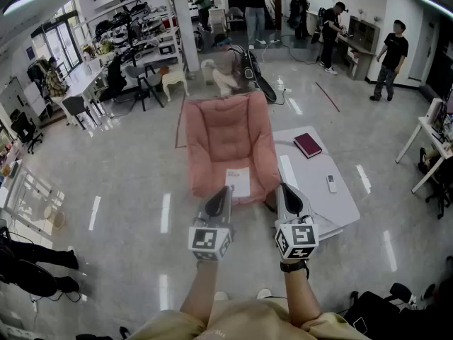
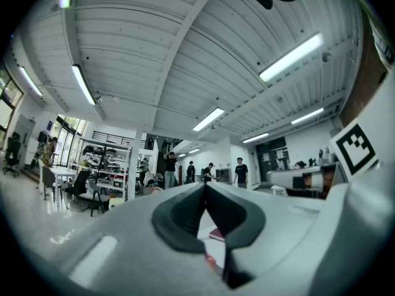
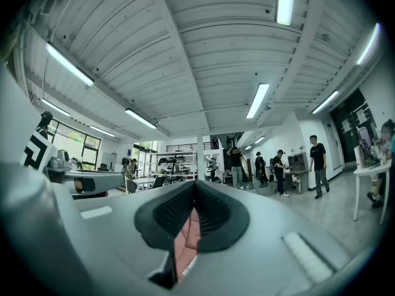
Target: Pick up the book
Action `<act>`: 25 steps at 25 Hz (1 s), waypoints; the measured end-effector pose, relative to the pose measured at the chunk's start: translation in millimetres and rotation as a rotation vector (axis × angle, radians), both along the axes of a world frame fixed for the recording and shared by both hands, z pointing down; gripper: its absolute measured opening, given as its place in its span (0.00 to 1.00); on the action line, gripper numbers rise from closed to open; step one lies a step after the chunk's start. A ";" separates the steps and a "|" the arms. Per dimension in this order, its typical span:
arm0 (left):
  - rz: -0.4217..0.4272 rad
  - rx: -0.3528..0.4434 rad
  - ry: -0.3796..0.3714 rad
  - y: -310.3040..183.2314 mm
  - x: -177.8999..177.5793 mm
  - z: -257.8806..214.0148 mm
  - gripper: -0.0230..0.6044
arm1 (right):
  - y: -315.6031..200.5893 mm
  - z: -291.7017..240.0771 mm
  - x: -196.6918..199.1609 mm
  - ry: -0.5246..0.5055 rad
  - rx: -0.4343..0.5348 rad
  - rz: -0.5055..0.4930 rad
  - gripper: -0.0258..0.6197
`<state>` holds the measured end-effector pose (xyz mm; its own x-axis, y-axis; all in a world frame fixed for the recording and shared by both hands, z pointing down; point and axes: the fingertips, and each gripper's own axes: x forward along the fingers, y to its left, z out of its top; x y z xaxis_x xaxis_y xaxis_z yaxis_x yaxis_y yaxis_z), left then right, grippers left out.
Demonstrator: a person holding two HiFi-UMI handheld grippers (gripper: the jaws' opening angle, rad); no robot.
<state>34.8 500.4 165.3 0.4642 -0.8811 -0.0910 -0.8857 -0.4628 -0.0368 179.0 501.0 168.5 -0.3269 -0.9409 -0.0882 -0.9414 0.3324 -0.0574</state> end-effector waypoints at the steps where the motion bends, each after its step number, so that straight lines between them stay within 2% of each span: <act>1: 0.002 -0.003 -0.004 0.7 8.8 1.7 0.04 | 0.0 1.6 8.6 -0.023 -0.008 -0.011 0.05; 7: -0.009 -0.024 -0.018 8.7 51.8 18.5 0.04 | -0.2 15.7 54.9 -0.116 -0.032 -0.080 0.05; 11: 0.002 -0.071 -0.049 21.1 69.3 46.8 0.04 | -10.7 53.6 82.1 -0.154 -0.149 -0.082 0.05; 14: -0.024 -0.111 -0.057 12.1 62.0 59.1 0.04 | -24.0 73.7 82.3 -0.152 -0.209 -0.117 0.05; 19: -0.047 -0.116 -0.052 -16.4 53.9 66.4 0.04 | -50.5 91.6 75.6 -0.129 -0.245 -0.146 0.05; 25: -0.049 -0.150 -0.014 -95.1 37.1 80.5 0.04 | -111.7 100.3 45.8 -0.056 -0.276 -0.186 0.05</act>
